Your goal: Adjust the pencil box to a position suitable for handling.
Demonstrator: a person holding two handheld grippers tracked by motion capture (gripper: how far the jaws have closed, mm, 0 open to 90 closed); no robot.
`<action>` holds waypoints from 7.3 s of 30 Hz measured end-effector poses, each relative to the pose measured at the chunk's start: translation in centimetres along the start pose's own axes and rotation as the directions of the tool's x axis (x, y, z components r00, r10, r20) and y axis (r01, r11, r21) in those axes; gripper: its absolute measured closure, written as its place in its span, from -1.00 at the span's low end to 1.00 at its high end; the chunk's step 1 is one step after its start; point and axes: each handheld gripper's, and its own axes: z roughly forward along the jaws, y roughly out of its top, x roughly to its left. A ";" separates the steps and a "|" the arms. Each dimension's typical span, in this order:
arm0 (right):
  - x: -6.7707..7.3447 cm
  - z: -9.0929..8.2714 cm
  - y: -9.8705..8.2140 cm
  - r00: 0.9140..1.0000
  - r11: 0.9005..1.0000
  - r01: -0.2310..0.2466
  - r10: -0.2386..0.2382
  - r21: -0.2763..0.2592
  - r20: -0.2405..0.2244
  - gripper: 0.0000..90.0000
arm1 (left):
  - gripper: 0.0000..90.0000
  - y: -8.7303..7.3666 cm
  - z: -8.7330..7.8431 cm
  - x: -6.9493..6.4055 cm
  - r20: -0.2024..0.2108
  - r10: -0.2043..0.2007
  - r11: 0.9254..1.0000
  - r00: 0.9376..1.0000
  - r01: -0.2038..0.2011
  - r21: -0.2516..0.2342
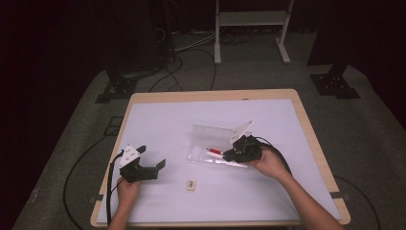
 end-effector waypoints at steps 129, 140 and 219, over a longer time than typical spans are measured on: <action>4.6 3.0 2.2 0.990 0.997 -0.016 0.006 -0.073 -0.141 -0.06 | -1.00 0.0 0.0 0.0 0.000 -0.002 1.000 1.000 0.002 -0.001; 5.6 4.2 2.7 0.986 0.998 0.007 -0.017 -0.061 -0.165 -0.09 | -1.00 0.0 0.0 0.0 0.001 -0.003 1.000 1.000 0.003 -0.001; 8.2 8.9 4.9 0.983 0.995 0.097 -0.095 0.011 -0.156 0.29 | -1.00 0.0 0.0 0.0 0.003 -0.002 1.000 1.000 0.002 -0.002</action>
